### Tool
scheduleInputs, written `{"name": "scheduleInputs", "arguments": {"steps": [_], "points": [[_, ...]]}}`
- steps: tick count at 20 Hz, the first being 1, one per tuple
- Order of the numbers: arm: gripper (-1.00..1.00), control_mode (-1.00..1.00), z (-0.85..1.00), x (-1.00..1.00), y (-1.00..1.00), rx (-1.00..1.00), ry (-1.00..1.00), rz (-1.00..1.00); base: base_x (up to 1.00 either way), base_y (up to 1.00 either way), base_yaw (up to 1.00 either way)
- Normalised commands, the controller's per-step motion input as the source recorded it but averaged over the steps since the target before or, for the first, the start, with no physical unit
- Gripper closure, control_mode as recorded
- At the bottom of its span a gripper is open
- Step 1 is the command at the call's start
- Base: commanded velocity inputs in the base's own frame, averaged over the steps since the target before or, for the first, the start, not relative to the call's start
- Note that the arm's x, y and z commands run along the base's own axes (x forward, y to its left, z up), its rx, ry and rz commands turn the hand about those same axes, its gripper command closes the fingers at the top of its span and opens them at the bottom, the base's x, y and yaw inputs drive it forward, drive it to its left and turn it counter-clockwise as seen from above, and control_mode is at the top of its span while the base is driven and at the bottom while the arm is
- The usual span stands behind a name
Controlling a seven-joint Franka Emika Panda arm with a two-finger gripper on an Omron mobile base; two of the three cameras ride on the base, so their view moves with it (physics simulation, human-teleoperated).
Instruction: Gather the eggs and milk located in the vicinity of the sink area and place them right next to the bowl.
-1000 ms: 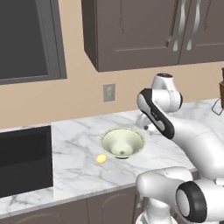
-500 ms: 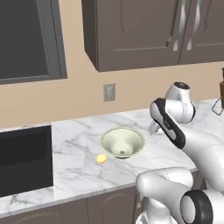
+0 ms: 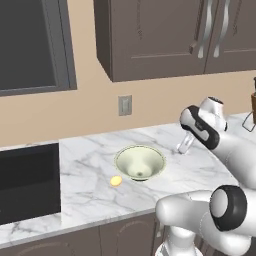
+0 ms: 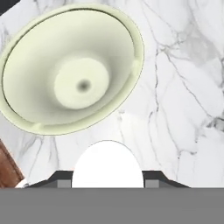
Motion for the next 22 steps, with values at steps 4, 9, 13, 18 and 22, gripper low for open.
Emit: {"name": "scheduleInputs", "arguments": {"steps": [4, 9, 13, 18, 22], "points": [[1.00, -1.00, -0.33, 0.26, 0.00, 0.04, 0.00, 0.51, 0.00, 0.00, 0.00], [1.00, -1.00, -0.38, 0.02, 0.01, 0.00, 0.02, 0.23, 0.00, 0.00, 0.00], [1.00, -1.00, -0.47, 0.00, 0.14, 0.00, 0.03, 0.11, 0.00, 0.00, 0.00], [1.00, -1.00, -0.50, 0.00, 0.18, 0.00, -0.15, 0.14, 0.00, 0.00, 0.00], [1.00, -1.00, -0.09, -0.06, 0.00, 0.00, -0.11, 0.12, 0.00, 0.00, 0.00]]}}
